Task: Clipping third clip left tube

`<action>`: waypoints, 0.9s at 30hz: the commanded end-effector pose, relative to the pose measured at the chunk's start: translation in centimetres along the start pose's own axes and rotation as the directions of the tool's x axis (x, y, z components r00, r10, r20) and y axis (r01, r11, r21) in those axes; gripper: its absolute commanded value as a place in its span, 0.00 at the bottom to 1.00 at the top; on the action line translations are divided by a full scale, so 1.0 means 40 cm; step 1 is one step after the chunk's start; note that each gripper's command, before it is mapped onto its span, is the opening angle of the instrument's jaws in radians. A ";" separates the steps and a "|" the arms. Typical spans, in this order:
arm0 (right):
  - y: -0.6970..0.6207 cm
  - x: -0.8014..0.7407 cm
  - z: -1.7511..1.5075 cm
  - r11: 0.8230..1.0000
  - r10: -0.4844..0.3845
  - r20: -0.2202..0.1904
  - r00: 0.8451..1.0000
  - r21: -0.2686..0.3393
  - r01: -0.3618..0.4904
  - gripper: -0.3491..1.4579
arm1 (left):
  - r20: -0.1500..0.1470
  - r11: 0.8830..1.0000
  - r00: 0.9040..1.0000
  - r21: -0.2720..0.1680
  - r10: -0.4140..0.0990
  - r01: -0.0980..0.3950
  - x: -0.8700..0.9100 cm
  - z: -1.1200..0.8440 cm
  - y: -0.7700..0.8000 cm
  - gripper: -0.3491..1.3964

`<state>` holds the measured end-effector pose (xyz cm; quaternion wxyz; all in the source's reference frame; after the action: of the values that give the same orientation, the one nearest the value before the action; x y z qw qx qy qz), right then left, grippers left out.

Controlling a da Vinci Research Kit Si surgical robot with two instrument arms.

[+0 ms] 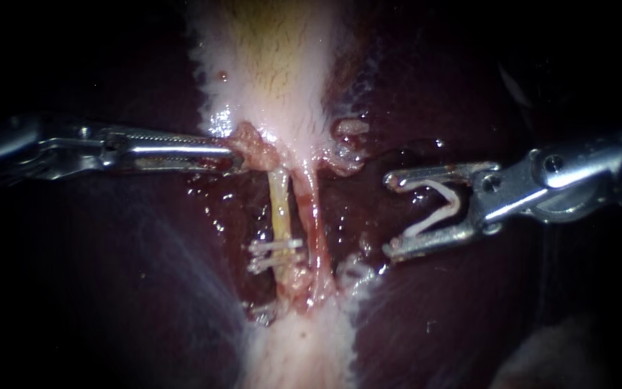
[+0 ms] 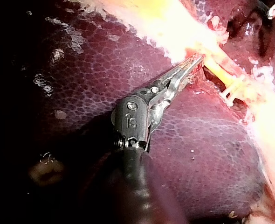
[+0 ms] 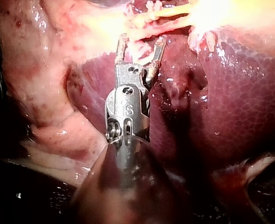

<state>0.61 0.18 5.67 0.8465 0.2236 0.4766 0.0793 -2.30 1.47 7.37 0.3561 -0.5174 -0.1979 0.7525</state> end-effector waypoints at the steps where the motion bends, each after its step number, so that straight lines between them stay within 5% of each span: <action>1: 0.0000 0.0000 0.0000 1.000 0.000 0.000 1.000 0.000 0.000 0.47 | 0.000 1.000 1.000 0.000 -0.001 0.001 0.0002 -0.0003 0.0000 0.00; 8: 0.0001 -0.0001 0.0000 1.000 0.000 0.000 1.000 0.000 0.000 0.47 | 0.004 1.000 1.000 -0.017 -0.013 0.013 0.0055 -0.0071 0.0019 0.00; 16: 0.0002 -0.0001 0.0001 1.000 0.000 0.000 1.000 -0.001 0.000 0.47 | -0.060 1.000 0.998 -0.001 0.024 -0.024 0.0183 -0.0219 0.0070 0.00; 27: -0.0002 0.0016 0.0063 1.000 0.008 -0.002 1.000 -0.008 -0.008 0.47 | -0.066 1.000 0.997 0.001 0.029 -0.029 0.0184 -0.0228 0.0087 0.00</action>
<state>0.92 0.11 5.75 0.8462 0.2228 0.4763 0.0858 -1.73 1.72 6.31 0.3518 -0.5448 -0.1789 0.7399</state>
